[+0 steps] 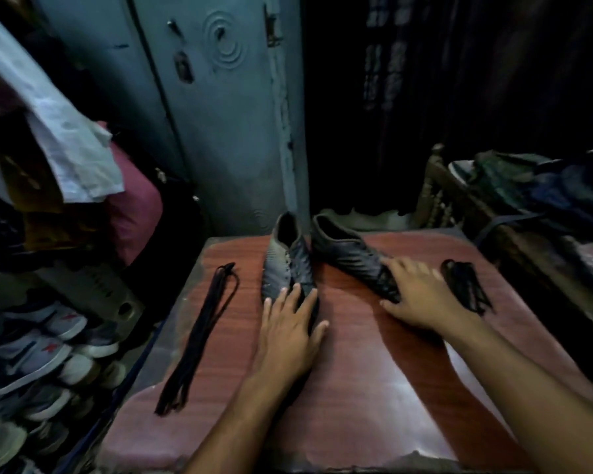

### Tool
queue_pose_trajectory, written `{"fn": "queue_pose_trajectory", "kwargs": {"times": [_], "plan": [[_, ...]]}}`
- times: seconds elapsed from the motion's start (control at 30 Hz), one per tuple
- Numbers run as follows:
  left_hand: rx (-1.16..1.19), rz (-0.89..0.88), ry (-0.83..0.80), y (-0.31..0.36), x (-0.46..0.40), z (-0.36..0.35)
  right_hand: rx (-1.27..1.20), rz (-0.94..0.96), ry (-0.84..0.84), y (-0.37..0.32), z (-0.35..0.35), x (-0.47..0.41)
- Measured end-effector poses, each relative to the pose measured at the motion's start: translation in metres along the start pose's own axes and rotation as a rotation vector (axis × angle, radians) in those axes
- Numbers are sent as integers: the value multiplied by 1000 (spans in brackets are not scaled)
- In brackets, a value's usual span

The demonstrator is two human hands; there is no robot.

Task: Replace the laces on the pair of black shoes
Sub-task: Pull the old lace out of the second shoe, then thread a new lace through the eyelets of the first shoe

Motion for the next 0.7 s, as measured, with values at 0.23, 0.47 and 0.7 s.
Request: {"fn": "queue_pose_trajectory", "kwargs": {"times": [0.23, 0.47, 0.7], "plan": [[-8, -82, 8, 32, 28, -1, 46, -42, 110, -22, 1, 59], [82, -226, 75, 48, 64, -9, 7, -23, 202, -37, -4, 122], [169, -211, -4, 56, 64, -5, -116, 72, 151, -32, -4, 133]]}}
Point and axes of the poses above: each hand's wrist, its own x-axis away from the middle knuckle, its own z-axis out of the back of the hand, y = z × x, the point moved 4 cm from there along -x, towards the middle knuckle, and after that the axes turned 5 degrees about y, right-handed, at the moved point
